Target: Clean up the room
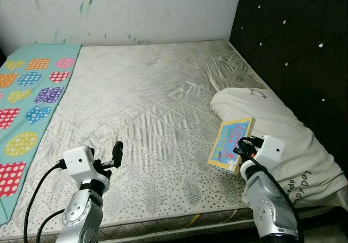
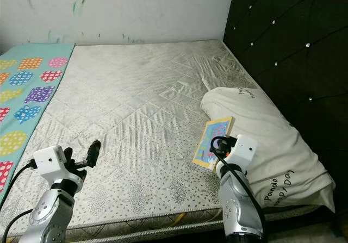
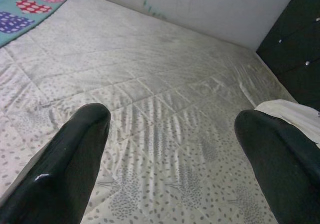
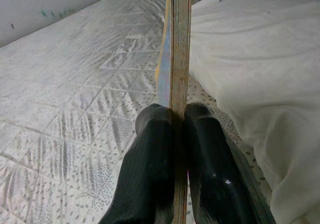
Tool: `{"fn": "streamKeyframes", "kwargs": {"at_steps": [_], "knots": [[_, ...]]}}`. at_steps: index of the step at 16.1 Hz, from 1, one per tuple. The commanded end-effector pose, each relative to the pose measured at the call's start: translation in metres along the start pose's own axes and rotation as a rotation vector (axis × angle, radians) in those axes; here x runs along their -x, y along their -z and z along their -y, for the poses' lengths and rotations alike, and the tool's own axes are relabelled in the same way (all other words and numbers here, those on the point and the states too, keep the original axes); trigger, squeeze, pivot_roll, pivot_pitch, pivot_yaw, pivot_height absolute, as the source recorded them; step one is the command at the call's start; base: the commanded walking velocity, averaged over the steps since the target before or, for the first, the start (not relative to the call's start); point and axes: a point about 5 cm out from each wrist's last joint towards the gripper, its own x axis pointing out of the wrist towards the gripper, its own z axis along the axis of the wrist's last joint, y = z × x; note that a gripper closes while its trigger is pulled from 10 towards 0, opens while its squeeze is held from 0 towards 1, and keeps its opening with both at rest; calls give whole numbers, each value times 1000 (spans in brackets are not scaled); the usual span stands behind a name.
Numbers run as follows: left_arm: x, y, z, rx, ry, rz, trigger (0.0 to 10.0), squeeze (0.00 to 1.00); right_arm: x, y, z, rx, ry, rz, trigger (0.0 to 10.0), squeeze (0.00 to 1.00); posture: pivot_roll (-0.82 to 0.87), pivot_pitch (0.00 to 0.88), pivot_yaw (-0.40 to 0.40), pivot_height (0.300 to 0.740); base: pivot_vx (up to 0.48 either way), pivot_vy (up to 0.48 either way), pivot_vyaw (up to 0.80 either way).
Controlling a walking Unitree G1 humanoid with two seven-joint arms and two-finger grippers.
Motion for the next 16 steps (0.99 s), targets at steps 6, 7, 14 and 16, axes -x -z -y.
{"fn": "streamKeyframes", "kwargs": {"at_steps": [6,7,14,16], "knots": [[-3,-5,5,-4,1,16,10000,0,-2,-16,-4,15,-7,65,10000,0,-96,0,-11,740,0,0,0],[-3,-5,5,-4,-1,17,10000,0,-2,-17,-4,29,-10,72,10000,0,-96,0,-11,740,0,0,0],[-6,-4,7,11,4,18,10000,0,-3,-21,-5,72,-28,99,10000,0,-99,0,-12,740,0,0,0],[-6,-4,7,12,5,16,10000,0,-4,-21,-6,79,-32,104,10000,0,-98,0,-14,740,0,0,0]]}}
